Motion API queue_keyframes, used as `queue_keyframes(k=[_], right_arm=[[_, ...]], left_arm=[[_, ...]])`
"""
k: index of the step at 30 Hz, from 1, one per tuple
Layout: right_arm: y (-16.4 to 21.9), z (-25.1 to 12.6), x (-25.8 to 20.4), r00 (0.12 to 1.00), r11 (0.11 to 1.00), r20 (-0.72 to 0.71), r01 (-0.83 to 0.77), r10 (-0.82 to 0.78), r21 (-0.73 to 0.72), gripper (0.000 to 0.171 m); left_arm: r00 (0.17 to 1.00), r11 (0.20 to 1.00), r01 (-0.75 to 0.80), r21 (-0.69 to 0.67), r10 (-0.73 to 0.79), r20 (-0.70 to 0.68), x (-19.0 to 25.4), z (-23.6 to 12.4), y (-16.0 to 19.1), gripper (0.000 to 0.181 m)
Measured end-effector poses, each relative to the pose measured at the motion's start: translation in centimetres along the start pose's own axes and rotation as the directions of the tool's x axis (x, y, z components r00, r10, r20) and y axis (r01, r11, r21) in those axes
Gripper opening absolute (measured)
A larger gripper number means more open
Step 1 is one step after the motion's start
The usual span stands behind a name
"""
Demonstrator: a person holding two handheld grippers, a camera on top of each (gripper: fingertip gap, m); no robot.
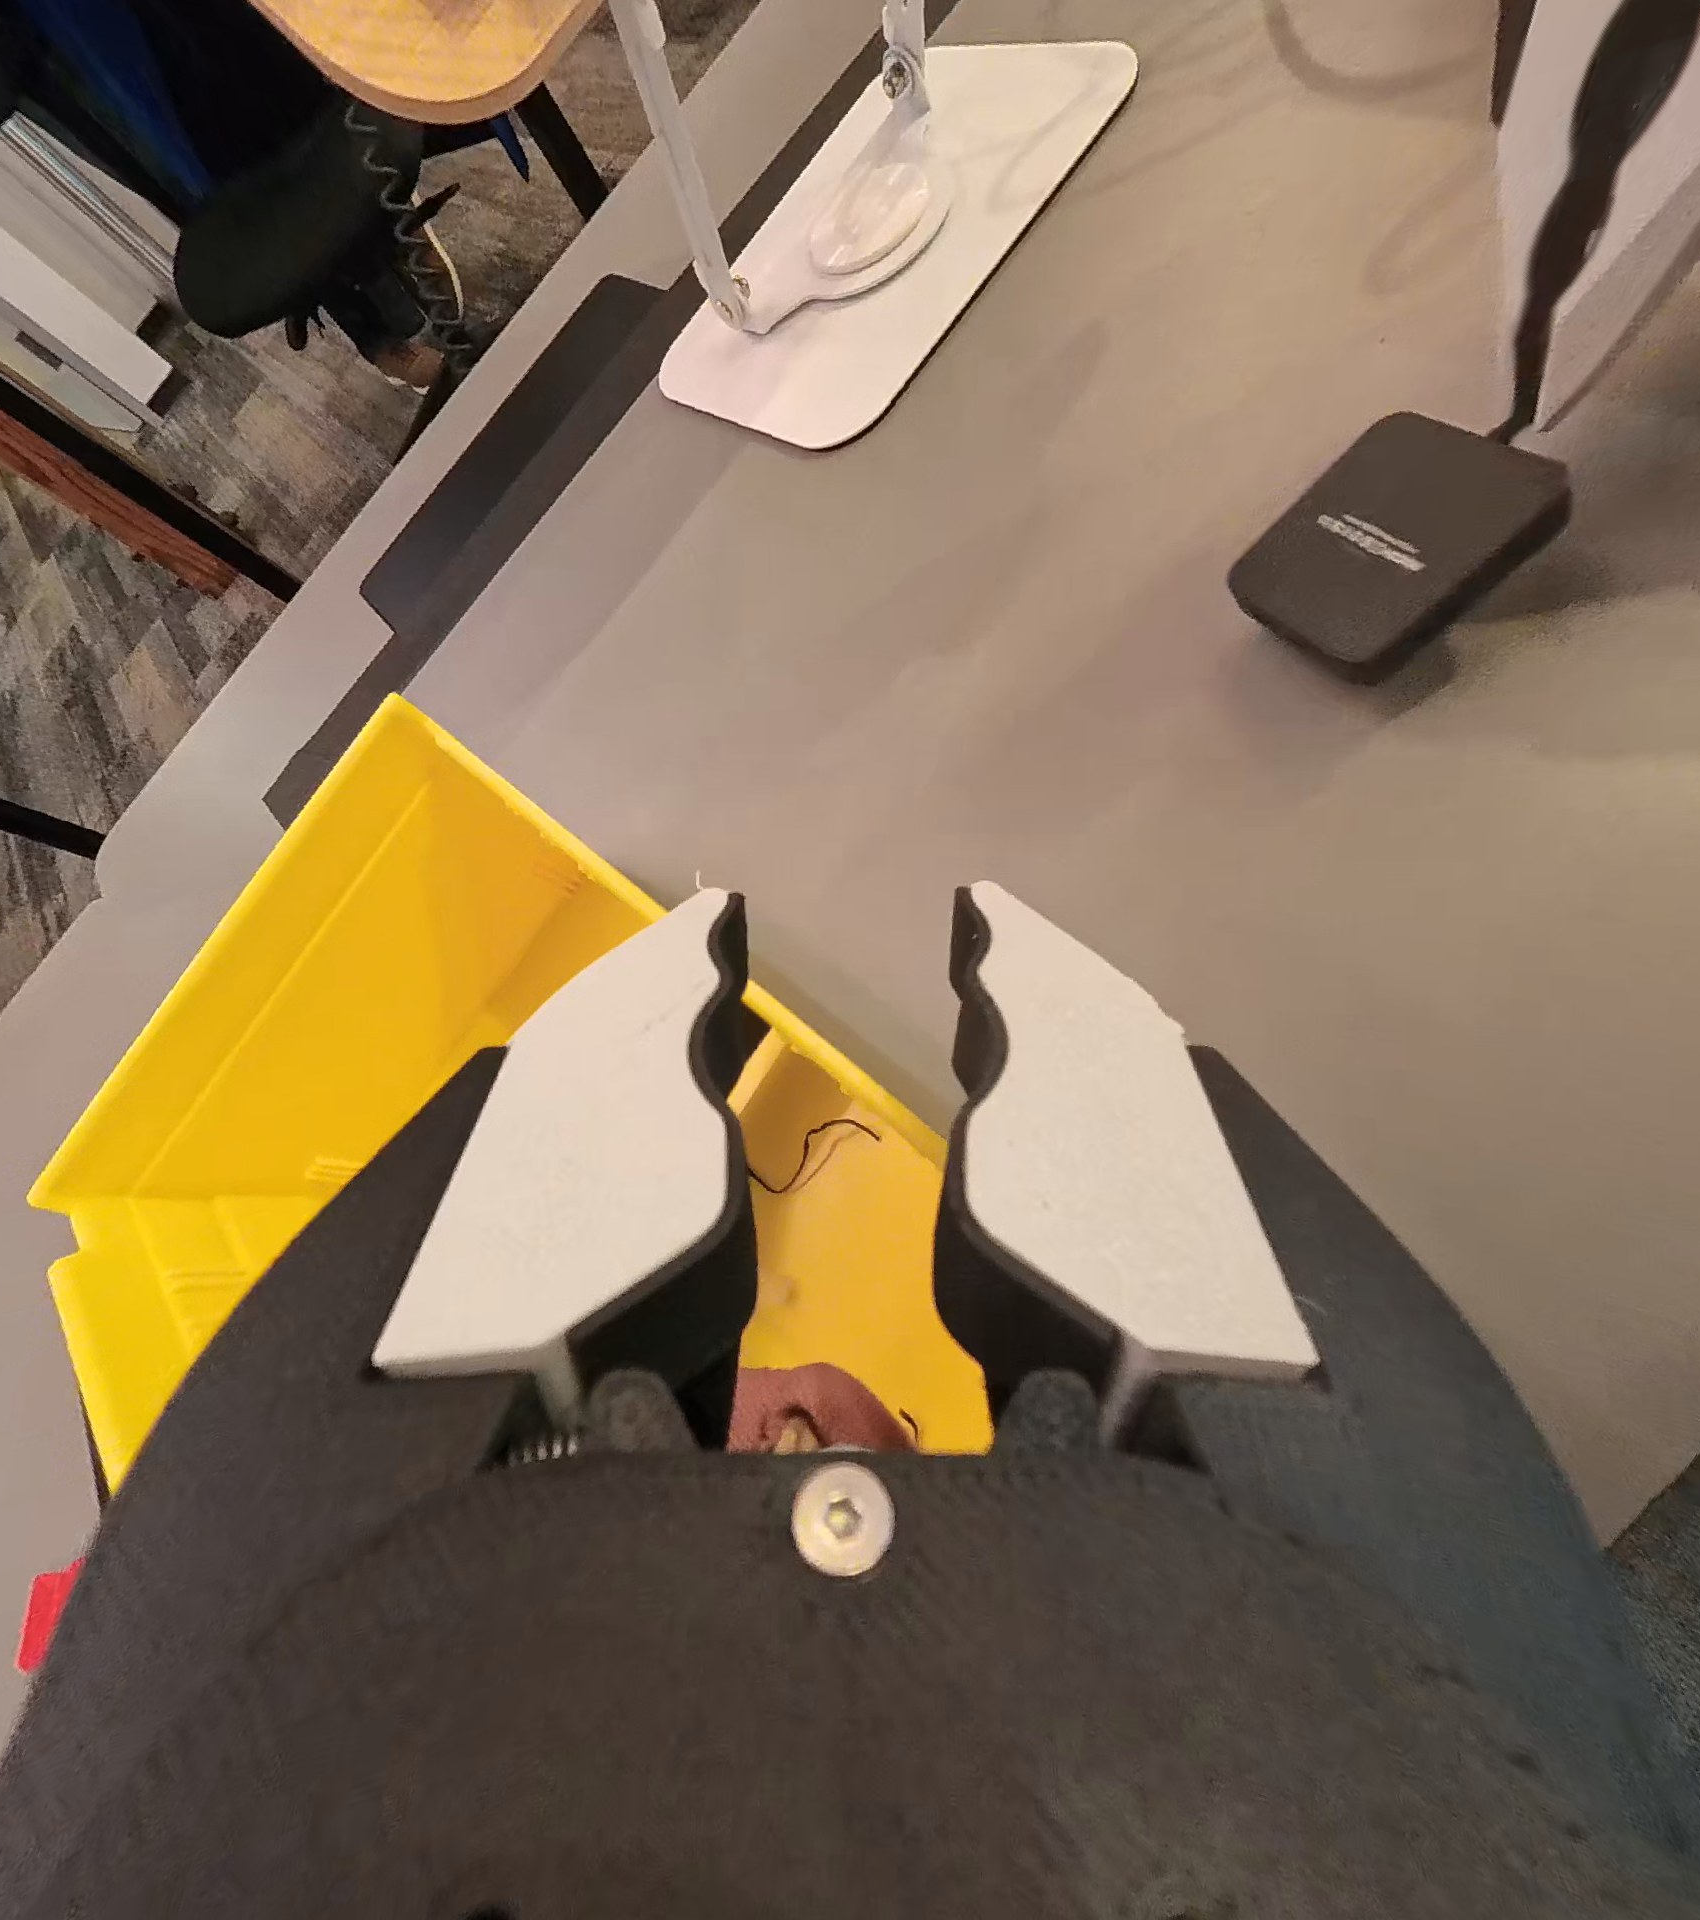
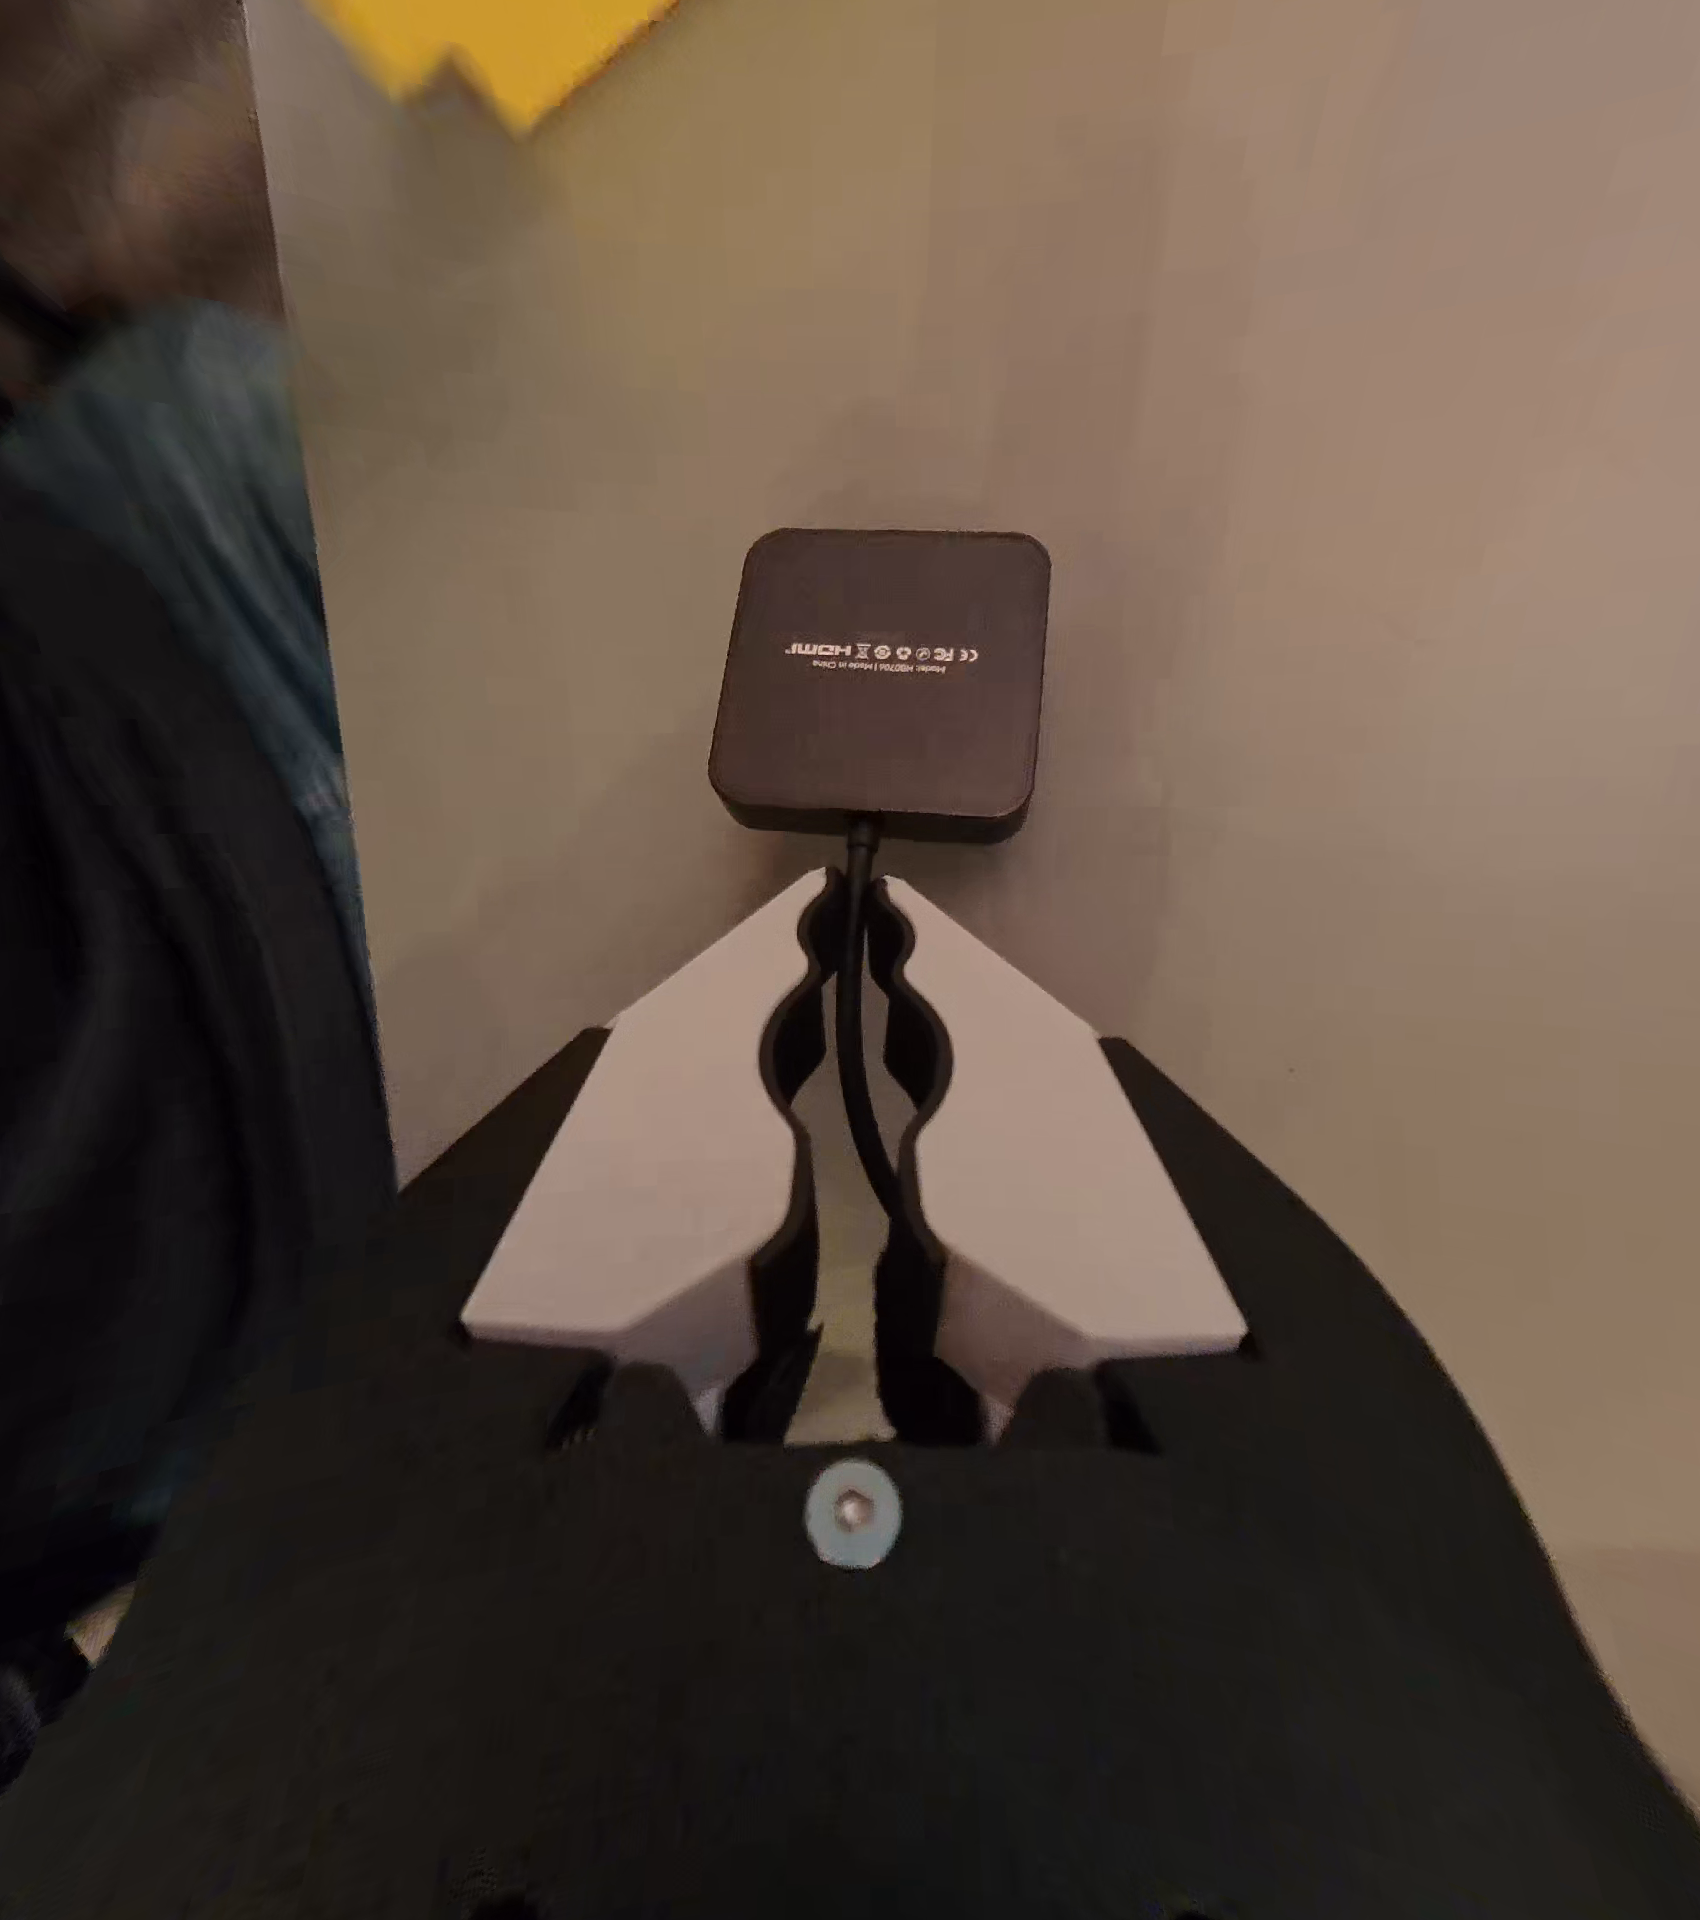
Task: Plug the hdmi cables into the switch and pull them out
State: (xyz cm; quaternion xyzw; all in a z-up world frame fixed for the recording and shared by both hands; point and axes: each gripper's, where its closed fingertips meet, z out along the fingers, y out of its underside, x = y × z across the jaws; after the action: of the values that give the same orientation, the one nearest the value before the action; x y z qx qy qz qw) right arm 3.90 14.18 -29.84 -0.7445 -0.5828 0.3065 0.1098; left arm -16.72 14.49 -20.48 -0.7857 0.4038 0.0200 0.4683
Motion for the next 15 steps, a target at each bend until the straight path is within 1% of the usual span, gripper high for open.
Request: queue_keyframes(k=[2,3,5,6,7,8,9,10,11,13,14,15], right_arm=[[1.1,-0.1,0.1,0.989,0.977,-0.008,0.146,-0.150,-0.157,0.002],[1.6,-0.2,0.2,0.970,0.944,0.002,0.239,-0.245,-0.228,0.002],[2.1,-0.5,0.6,0.920,0.863,0.039,0.380,-0.390,-0.331,0.001],[2.3,-0.6,0.8,0.885,0.810,0.066,0.449,-0.461,-0.377,0.002],[2.3,-0.8,1.0,0.843,0.755,0.088,0.516,-0.530,-0.405,0.001],[1.9,-0.9,1.2,0.814,0.718,0.092,0.554,-0.574,-0.421,0.001],[1.4,-1.1,1.5,0.798,0.697,0.087,0.568,-0.596,-0.438,0.001],[1.1,-1.2,1.8,0.790,0.682,0.077,0.570,-0.609,-0.459,0.005],[0.9,-1.4,2.2,0.794,0.678,0.062,0.553,-0.605,-0.484,0.021],[0.7,-1.8,2.4,0.842,0.720,0.013,0.469,-0.539,-0.511,0.035],[0.7,-1.9,2.3,0.876,0.759,-0.022,0.405,-0.482,-0.510,0.045],[0.7,-2.1,2.2,0.908,0.799,-0.070,0.325,-0.413,-0.507,0.048]], left_arm=[[1.000,1.000,0.003,-0.002,-0.003,-0.002,0.1,0.0,0.2,0.036],[1.000,1.000,0.003,-0.004,-0.003,-0.004,0.2,-0.1,0.3,0.036],[1.000,1.000,0.001,-0.008,-0.001,-0.006,0.4,-0.1,0.5,0.037],[1.000,1.000,0.000,-0.008,-0.001,-0.007,0.4,-0.1,0.6,0.037],[1.000,1.000,0.000,-0.007,0.000,-0.009,0.5,-0.1,0.7,0.037],[1.000,1.000,-0.001,-0.009,0.001,-0.008,0.6,-0.1,0.8,0.037],[1.000,1.000,0.000,-0.011,0.000,-0.007,0.6,-0.1,0.9,0.037],[1.000,1.000,0.001,-0.012,-0.001,-0.009,0.6,-0.1,0.9,0.037],[1.000,1.000,0.002,-0.013,-0.002,-0.009,0.6,-0.1,1.0,0.037],[1.000,1.000,0.005,-0.011,-0.005,-0.009,0.6,-0.1,1.0,0.037],[1.000,1.000,0.007,-0.011,-0.007,-0.010,0.6,-0.1,1.0,0.037],[1.000,1.000,0.007,-0.011,-0.007,-0.010,0.6,-0.1,1.1,0.037]])
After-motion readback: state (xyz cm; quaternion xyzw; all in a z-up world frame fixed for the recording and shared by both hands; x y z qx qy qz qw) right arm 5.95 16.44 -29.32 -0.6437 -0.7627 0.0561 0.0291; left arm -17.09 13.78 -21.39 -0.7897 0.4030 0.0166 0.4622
